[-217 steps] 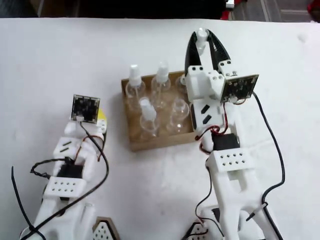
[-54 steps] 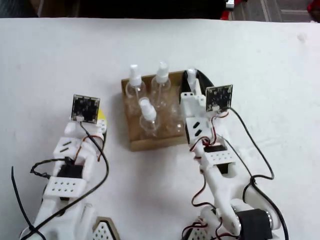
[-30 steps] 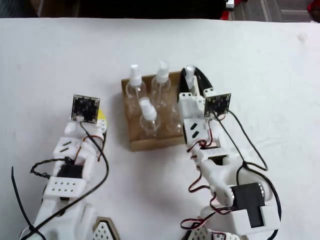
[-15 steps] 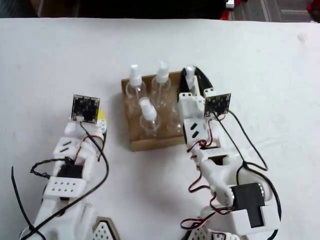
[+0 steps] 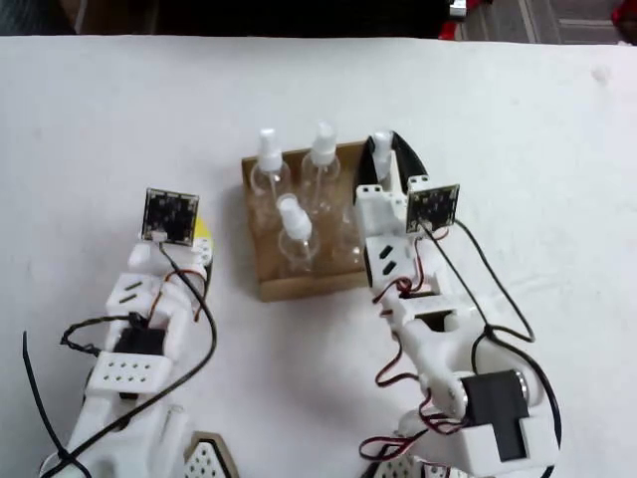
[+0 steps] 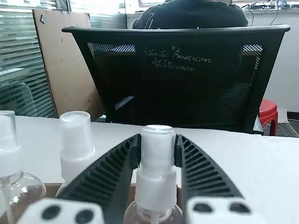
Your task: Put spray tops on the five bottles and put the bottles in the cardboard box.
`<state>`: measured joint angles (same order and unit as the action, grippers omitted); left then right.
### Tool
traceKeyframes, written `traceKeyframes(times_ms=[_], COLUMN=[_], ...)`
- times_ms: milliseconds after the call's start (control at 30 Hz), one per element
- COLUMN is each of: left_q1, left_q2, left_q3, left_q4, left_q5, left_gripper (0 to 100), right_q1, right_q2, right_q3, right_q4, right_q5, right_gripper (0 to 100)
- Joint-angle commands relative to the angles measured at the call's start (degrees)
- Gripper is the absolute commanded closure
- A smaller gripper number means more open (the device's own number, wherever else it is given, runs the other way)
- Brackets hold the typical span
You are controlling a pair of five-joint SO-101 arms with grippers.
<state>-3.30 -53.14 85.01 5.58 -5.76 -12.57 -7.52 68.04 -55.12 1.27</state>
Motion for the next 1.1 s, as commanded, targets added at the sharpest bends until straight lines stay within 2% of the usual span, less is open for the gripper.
traceKeyframes(times_ms=[0, 133, 267, 500, 633, 800, 967, 1067], left_q1=[0.75, 0.75, 0.75, 0.75, 0.75, 0.75, 0.75, 0.75], left_q2=[-0.04, -0.04, -0.04, -0.04, -0.04, -0.04, -0.13, -0.13], left_q3=[-0.53, -0.53, -0.53, -0.53, -0.53, -0.53, -0.53, -0.53], left_q4=[-1.76, -1.76, -1.76, -1.76, -1.76, -1.76, -1.76, -1.76], left_q5=[-0.62, -0.62, -0.62, -0.62, -0.62, -0.62, -0.62, -0.62], left_gripper=[97, 97, 97, 97, 97, 97, 97, 97], right_q1=[-1.27, -2.68, -4.09, -2.86, -2.42, 0.48, 10.07, 16.57], right_q2=[-6.81, -12.53, -15.87, -20.79, -26.24, -39.08, -48.04, -48.22], right_q3=[-0.35, -0.35, -0.35, -0.26, -1.14, -7.03, -20.4, -28.22], right_q4=[10.15, 19.74, 23.52, 23.96, 30.2, 49.36, 76.53, 89.27], right_q5=[0.26, 0.18, 0.18, 0.18, 0.18, 0.18, 0.79, 2.29], right_gripper=[88.8, 80.7, 80.4, 80.4, 80.4, 81.3, 90.2, 87.4])
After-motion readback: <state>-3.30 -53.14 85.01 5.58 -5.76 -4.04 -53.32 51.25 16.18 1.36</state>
